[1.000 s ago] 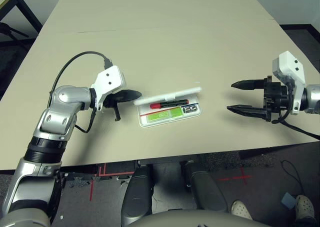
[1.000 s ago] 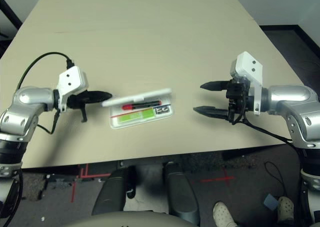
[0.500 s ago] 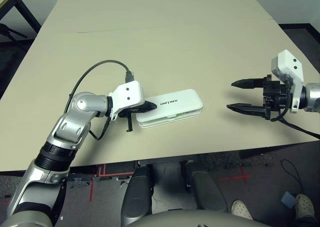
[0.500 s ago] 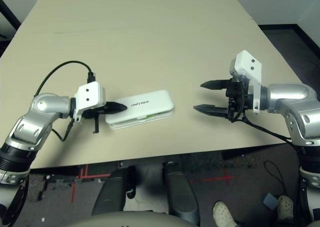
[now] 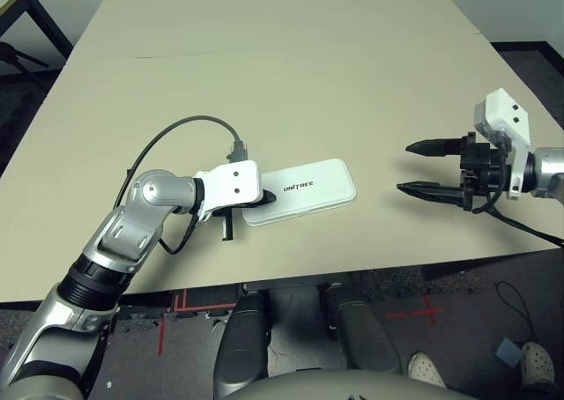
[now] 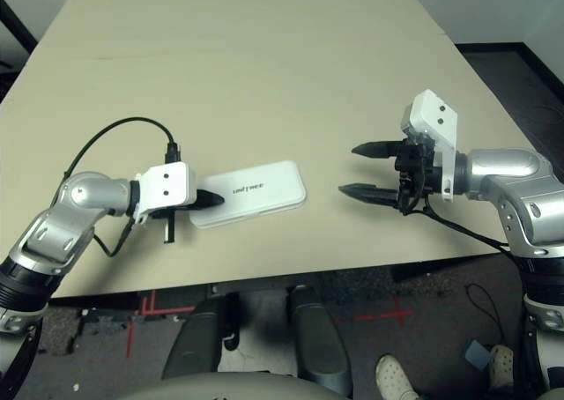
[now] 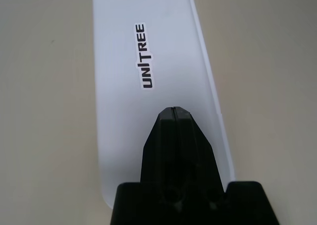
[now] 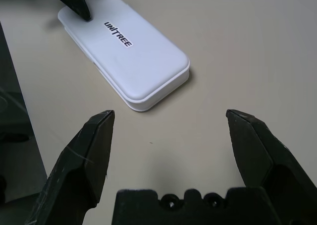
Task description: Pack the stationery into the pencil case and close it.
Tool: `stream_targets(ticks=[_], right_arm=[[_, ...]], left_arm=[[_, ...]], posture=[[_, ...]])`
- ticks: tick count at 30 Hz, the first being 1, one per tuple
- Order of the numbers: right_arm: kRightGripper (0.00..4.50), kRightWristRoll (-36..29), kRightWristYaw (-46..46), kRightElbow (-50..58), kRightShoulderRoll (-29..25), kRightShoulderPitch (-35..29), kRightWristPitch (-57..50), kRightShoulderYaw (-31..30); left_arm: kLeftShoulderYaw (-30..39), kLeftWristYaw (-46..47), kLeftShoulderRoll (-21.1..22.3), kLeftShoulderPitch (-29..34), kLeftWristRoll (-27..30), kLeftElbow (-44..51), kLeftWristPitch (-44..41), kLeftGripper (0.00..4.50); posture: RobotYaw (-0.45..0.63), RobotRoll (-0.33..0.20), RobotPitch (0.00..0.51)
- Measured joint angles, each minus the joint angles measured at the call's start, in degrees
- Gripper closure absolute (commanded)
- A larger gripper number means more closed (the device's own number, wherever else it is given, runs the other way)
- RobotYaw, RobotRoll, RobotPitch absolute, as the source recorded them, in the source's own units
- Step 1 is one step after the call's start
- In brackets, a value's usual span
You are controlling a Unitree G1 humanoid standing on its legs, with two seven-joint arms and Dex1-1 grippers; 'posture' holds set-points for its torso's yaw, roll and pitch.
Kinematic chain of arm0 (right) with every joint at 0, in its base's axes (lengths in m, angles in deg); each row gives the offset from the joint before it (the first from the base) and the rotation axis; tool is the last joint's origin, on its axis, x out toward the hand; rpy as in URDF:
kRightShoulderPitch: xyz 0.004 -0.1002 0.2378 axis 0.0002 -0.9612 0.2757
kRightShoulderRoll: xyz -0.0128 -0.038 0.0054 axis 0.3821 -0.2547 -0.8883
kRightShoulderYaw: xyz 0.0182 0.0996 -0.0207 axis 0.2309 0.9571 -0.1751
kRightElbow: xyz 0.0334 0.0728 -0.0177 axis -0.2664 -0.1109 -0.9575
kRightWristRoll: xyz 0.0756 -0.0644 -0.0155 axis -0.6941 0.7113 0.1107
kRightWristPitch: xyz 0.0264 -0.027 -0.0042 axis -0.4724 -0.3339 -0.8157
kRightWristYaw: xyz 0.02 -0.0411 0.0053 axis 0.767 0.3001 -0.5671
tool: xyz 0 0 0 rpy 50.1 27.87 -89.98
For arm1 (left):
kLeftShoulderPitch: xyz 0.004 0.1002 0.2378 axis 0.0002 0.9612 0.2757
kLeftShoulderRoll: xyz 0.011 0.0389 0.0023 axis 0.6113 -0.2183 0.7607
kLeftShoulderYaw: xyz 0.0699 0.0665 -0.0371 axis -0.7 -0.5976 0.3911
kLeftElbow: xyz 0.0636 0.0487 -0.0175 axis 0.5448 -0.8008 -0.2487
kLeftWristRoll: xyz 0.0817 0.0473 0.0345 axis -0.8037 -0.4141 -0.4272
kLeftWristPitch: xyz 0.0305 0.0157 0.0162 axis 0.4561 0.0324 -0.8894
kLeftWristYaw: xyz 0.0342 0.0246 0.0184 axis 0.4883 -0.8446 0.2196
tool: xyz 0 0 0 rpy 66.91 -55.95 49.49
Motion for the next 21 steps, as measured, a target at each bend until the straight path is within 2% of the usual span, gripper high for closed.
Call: stream_targets(ticks=[3, 6, 9, 13, 17, 21], right_arm=[[0.00, 0.0, 0.2, 0.1, 0.5, 0.0, 0.0, 0.0], [0.00, 0.0, 0.9, 0.2, 1.2, 0.0, 0.0, -0.1], [0.00, 0.0, 2.5, -0.1, 3.6, 0.0, 1.1, 0.0], [0.00, 0.6, 8.5, -3.7, 10.0, 0.6, 4.9, 2.2], [0.00, 2.9, 16.1, -9.2, 15.2, 2.3, 10.2, 4.4], [0.00, 6.9, 25.1, -17.3, 19.2, 4.4, 16.3, 6.3]], left_arm=[[2.0, 0.6, -1.7, 1.0, 2.1, 0.5, -1.2, 3.85], [5.0, 1.4, -4.2, 1.9, 6.5, 0.6, -3.2, 2.76], [11.7, 3.5, -6.1, 2.2, 12.2, 1.1, -3.6, 1.68], [21.8, 8.5, -8.8, 4.0, 18.7, 1.7, -5.1, 0.09], [28.5, 14.4, -10.1, 4.1, 20.3, -0.8, -4.4, 0.04], [33.6, 21.6, -11.5, 2.9, 20.1, -8.6, -2.2, 0.04]], posture=[[-0.08, 0.000, 0.197], [-0.07, 0.000, 0.196], [-0.06, 0.000, 0.194], [-0.04, 0.000, 0.190], [-0.02, 0.000, 0.192], [-0.01, 0.000, 0.193]])
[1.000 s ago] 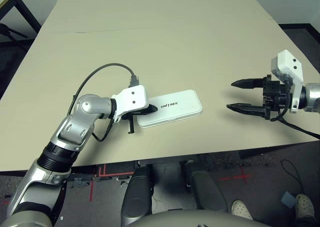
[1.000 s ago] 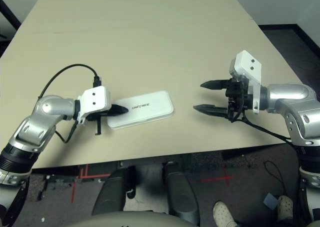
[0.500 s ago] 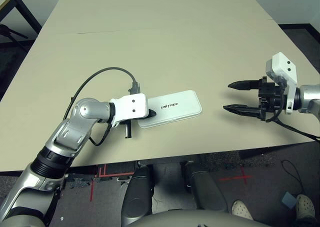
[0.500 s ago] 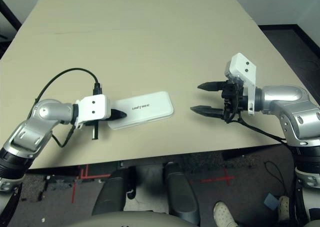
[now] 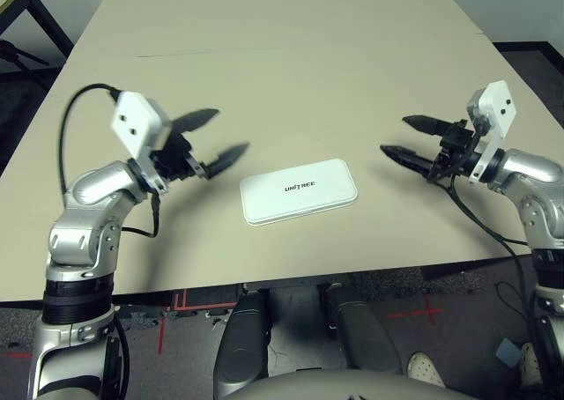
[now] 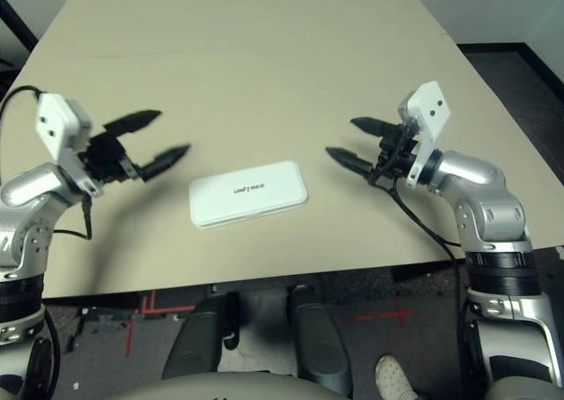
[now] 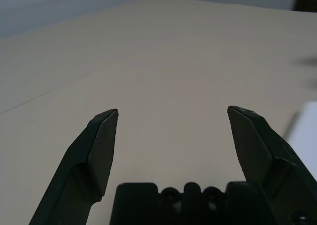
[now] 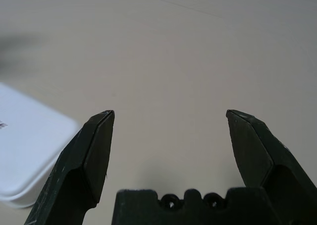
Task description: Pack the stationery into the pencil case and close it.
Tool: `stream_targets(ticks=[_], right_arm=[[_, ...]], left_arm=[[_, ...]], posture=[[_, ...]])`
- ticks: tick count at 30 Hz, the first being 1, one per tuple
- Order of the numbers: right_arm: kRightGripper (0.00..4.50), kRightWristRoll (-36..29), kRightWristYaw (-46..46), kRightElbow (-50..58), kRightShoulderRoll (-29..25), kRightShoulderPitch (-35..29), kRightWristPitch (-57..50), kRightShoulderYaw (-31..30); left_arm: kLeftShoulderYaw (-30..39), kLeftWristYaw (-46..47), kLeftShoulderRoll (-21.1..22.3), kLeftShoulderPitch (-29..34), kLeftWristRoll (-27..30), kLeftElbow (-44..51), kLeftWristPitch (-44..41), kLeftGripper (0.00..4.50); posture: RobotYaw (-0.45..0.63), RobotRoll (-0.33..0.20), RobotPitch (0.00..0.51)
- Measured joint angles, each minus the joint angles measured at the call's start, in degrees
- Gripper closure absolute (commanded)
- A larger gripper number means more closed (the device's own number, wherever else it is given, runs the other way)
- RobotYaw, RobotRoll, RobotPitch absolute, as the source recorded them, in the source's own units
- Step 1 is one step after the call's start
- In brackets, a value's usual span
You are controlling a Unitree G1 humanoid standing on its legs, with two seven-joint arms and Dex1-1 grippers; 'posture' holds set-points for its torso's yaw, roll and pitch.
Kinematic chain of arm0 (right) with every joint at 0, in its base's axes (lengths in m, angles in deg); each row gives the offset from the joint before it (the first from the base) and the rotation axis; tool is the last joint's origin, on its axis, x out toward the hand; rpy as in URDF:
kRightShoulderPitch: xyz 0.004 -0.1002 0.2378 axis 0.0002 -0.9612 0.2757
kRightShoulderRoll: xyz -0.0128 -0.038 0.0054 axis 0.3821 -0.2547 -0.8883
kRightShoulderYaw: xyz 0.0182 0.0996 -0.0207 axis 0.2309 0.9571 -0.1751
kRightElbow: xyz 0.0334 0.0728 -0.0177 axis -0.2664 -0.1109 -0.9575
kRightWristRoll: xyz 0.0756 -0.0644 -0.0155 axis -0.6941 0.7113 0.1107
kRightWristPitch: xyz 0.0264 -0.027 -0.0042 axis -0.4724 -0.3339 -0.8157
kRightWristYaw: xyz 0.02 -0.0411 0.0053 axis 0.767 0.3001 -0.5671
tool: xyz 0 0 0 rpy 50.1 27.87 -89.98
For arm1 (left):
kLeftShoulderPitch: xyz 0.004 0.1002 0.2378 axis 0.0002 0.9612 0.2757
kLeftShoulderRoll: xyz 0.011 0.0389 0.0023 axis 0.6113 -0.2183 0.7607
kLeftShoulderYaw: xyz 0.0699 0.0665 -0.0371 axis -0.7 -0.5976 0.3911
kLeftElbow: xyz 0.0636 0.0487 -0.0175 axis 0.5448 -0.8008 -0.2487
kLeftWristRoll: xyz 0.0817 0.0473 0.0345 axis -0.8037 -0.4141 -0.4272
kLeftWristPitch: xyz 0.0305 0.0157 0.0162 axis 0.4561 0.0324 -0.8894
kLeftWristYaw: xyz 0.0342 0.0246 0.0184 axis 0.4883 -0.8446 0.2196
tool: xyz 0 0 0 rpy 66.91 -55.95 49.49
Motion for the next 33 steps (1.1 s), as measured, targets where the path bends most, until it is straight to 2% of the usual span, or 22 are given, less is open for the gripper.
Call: stream_targets(ticks=[6, 15, 26, 33], right_arm=[[0.00, 6.1, 16.5, -14.5, 2.7, 5.0, 9.1, 3.7], [0.00, 8.8, 24.6, -26.0, 3.1, 7.6, 15.5, 5.1], [0.00, 9.4, 25.9, -39.7, 1.6, 13.6, 22.2, 5.2], [0.00, 9.4, 25.9, -42.0, 1.2, 14.0, 23.9, 5.2]], left_arm=[[8.1, 10.6, 0.6, -5.7, -2.0, -18.3, 7.2, 0.04], [9.1, 11.6, 1.7, -6.1, -3.7, -35.0, 19.8, 0.04], [9.5, 12.8, 1.8, -8.7, -3.7, -42.8, 25.6, 0.04], [8.9, 12.8, 1.5, -9.4, -3.7, -42.8, 25.8, 0.04]], posture=[[-0.01, 0.000, 0.193], [-0.03, 0.000, 0.192], [-0.05, 0.000, 0.205], [-0.06, 0.000, 0.217]])
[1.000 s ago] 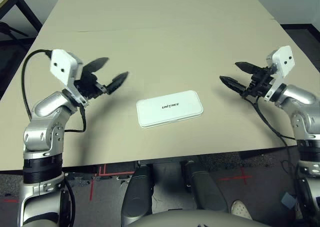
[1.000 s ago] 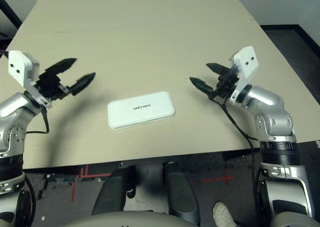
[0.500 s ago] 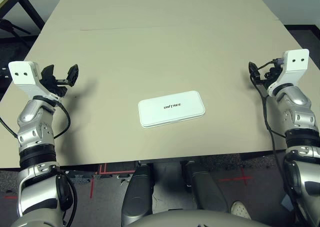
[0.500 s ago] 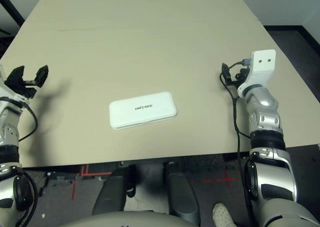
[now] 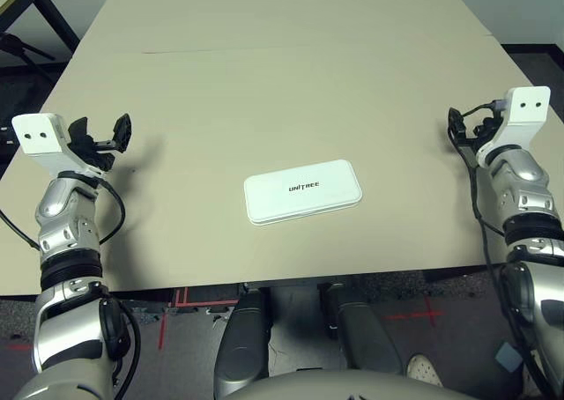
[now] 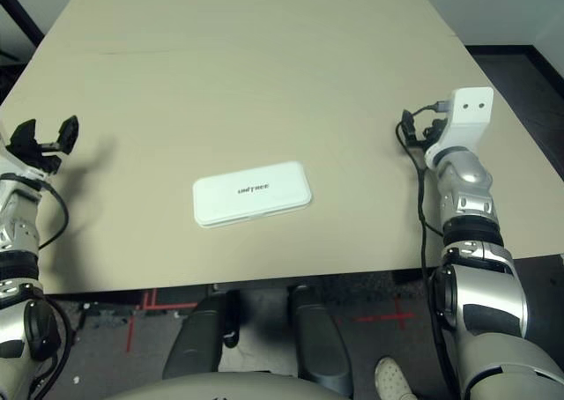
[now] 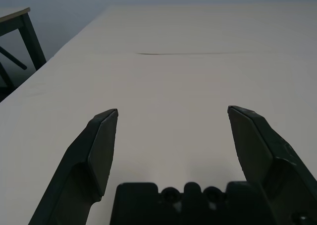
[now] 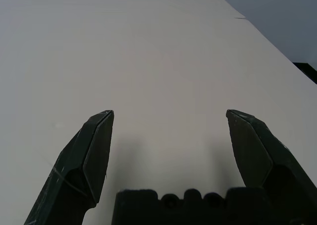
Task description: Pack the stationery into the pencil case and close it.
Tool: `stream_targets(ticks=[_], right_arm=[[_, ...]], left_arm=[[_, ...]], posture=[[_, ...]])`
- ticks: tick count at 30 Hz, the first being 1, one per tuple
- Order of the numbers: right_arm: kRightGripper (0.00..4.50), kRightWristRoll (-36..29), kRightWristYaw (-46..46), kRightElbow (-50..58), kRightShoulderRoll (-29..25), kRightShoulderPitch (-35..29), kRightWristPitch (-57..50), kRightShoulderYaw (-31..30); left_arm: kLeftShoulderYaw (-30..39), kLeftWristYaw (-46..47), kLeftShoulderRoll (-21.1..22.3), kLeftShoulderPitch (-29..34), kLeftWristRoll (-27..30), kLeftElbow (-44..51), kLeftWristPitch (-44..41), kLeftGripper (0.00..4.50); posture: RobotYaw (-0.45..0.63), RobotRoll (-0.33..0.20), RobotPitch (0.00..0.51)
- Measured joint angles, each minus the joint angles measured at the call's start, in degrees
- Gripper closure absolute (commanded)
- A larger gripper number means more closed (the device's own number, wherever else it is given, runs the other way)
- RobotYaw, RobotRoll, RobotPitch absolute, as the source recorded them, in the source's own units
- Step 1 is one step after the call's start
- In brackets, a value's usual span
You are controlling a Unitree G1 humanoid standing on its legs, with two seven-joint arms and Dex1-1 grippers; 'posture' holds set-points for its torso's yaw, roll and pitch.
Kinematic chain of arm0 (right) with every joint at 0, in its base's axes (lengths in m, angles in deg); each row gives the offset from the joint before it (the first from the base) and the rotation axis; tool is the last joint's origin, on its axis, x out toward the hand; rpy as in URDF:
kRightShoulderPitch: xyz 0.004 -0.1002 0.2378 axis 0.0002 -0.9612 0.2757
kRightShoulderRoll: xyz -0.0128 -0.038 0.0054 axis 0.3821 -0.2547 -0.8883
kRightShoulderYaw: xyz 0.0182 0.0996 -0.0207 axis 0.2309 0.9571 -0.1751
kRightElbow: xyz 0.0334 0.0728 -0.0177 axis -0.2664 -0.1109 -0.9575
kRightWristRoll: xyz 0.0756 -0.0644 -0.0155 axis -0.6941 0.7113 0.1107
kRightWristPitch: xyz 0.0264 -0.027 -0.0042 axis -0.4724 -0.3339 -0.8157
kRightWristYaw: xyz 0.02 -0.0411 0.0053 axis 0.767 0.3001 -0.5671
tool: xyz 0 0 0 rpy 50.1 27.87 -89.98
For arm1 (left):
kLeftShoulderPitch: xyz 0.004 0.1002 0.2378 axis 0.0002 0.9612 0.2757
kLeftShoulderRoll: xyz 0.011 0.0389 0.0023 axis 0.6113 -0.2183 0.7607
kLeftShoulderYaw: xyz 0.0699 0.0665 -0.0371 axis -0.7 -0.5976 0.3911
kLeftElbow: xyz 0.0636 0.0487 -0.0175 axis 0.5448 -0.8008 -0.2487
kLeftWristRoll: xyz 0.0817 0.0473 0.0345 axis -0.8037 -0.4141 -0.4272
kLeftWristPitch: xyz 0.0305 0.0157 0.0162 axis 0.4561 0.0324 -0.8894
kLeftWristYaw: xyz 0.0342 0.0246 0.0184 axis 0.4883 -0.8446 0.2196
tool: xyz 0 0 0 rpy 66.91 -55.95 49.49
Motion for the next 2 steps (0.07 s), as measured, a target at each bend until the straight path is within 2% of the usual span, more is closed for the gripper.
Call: stream_targets(ticks=[2], right_arm=[[0.00, 0.0, 0.0, 0.0, 0.0, 0.0, 0.1, 0.0]], left_arm=[[-0.2, 0.0, -0.1, -0.1, 0.0, 0.0, 0.0, 0.04]], posture=[[-0.08, 0.000, 0.219]])
